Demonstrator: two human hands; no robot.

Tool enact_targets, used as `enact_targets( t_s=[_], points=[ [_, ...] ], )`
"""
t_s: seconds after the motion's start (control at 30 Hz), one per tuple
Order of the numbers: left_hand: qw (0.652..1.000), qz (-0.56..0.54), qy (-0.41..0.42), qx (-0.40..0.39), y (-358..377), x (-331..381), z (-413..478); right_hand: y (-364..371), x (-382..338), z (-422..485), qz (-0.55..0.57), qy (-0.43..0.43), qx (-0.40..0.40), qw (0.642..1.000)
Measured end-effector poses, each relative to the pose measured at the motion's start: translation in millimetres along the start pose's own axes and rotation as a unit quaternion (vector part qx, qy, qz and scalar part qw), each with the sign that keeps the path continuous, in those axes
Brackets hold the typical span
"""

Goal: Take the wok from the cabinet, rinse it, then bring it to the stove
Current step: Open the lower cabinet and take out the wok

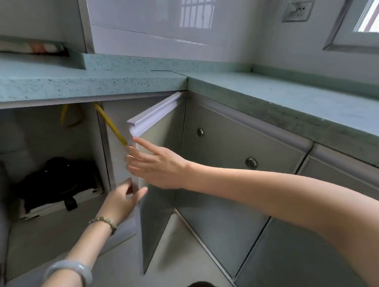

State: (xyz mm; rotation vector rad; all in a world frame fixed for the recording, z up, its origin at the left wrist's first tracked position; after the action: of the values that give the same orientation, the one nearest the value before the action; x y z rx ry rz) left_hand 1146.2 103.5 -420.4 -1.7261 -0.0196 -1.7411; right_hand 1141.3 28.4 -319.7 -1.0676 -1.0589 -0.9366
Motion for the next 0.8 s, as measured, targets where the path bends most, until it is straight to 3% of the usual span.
enact_targets(
  t_s=[0.27, 0.37, 0.53, 0.8],
  points=[
    [0.991, 0.003, 0.054, -0.123, 78.6, 45.5, -28.4, -13.0, 15.5, -89.9, -0.038, -0.05, -0.107, 0.992],
    [0.987, -0.045, 0.047, -0.148, 121.9, 63.3, -39.5, -8.2, 22.4, -135.9, -0.05, -0.065, -0.171, 0.982],
    [0.979, -0.18, 0.019, -0.094, 166.5, 77.7, -46.0, 2.4, 31.7, -182.3, -0.075, -0.082, -0.258, 0.96],
    [0.987, -0.103, 0.093, -0.081, 217.0, 101.5, -13.8, 17.3, 38.7, -233.3, -0.081, -0.035, -0.311, 0.946]
  ],
)
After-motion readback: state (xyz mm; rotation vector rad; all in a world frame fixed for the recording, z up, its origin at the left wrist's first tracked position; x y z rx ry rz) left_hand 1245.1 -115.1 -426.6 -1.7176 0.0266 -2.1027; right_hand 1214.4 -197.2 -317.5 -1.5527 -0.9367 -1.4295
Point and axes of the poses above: each hand's wrist, its own z-axis towards the middle knuckle, its own y-axis out of the palm, x = y × z, the point moved 9 cm from there along z, towards the middle knuckle, and after that the axes turned 13 degrees about -z, right-handed, at the moved point
